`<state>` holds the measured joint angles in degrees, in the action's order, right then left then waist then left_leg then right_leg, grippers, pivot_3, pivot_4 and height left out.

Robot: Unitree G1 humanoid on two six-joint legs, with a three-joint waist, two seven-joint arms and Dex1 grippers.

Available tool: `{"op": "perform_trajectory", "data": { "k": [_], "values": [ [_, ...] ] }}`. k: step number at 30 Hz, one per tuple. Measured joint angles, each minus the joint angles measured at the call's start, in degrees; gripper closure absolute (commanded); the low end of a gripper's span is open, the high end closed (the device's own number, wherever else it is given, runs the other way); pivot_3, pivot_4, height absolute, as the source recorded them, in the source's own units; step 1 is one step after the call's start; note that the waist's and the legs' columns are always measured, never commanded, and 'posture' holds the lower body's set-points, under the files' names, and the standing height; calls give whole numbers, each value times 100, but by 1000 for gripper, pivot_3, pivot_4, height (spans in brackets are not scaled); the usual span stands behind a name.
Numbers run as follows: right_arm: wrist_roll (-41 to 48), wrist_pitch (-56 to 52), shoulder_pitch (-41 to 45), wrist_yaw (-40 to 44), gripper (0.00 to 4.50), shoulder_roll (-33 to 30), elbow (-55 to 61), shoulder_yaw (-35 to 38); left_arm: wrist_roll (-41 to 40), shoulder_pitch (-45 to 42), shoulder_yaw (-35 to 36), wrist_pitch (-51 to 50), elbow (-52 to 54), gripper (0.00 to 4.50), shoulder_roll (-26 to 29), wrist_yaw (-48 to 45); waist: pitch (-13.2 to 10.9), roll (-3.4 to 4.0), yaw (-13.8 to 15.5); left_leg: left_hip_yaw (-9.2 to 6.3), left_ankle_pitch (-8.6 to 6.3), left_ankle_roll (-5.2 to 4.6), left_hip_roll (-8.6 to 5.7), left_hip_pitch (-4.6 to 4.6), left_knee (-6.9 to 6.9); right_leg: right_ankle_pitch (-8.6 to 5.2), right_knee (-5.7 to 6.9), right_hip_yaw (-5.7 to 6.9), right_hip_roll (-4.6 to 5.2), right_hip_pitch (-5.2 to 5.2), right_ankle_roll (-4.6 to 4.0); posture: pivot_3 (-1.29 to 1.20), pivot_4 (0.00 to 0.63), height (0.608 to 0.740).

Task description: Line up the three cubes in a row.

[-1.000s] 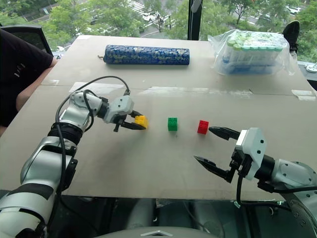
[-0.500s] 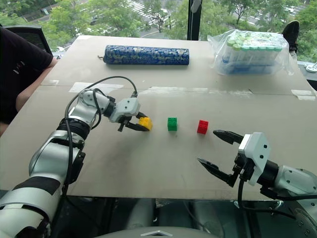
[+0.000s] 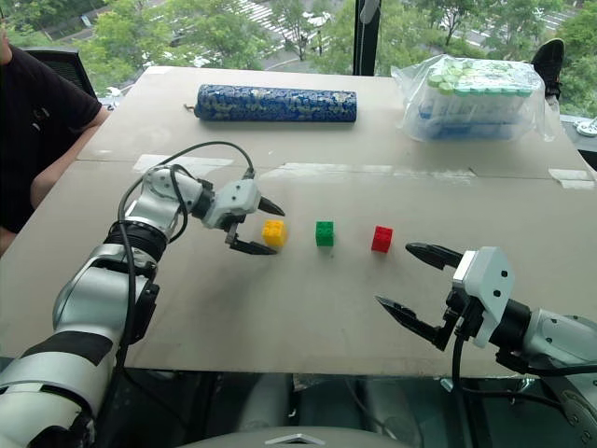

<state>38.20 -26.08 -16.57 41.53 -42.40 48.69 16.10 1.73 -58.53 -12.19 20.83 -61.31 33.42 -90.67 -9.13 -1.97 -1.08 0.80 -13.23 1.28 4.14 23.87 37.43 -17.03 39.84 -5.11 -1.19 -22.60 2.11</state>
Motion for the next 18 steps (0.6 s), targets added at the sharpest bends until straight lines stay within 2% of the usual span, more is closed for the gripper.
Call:
{"op": "perform_trajectory", "data": {
  "k": [3, 6, 9, 10, 14, 18],
  "values": [
    [-49, -3, -90, 4, 26, -16, -96, 67, -631, 623, 419, -720, 1216, 21, 509, -113, 1, 3, -88, 2, 0, 0, 6, -3, -5, -1, 1, -1, 2, 1, -1, 0, 150, 740],
    [-265, 13, -404, 67, 26, -51, -508, 283, -1405, 2180, 1156, -2225, 3412, 21, 1095, 200, 3, 9, -141, 8, 0, 1, 9, -6, -9, -2, -1, -4, 11, 0, -1, 0, 150, 740],
    [-409, 61, -696, 197, 26, -53, -843, 536, -1939, 3394, 1765, -3387, 4865, 21, 1307, 801, 2, 11, -111, 4, 0, 1, 9, -4, -7, -3, 1, 7, 19, 1, 0, 0, 150, 740],
    [-427, 162, -822, 335, 26, -53, -962, 668, -2201, 4124, 2252, -3889, 5701, 21, 1302, 1251, 2, 12, -107, 6, 0, 1, 11, -7, -8, -4, 0, 6, 27, 5, 0, 0, 150, 740],
    [-555, 521, -1270, 750, 26, -5, -1559, 1165, -2797, 6069, 3524, -4961, 7408, 21, 790, 2559, 5, 8, -71, -2, 0, 0, 5, -26, -1, -7, -7, 16, 33, 34, 5, 0, 150, 740],
    [-631, 785, -1269, 979, 26, 66, -2044, 1316, -3142, 7293, 3898, -5348, 8737, 21, 41, 3542, 4, -4, -55, 6, -1, 0, 7, -104, -1, -34, -14, 3, 39, 105, 1, 0, 150, 740]
  ]
}}
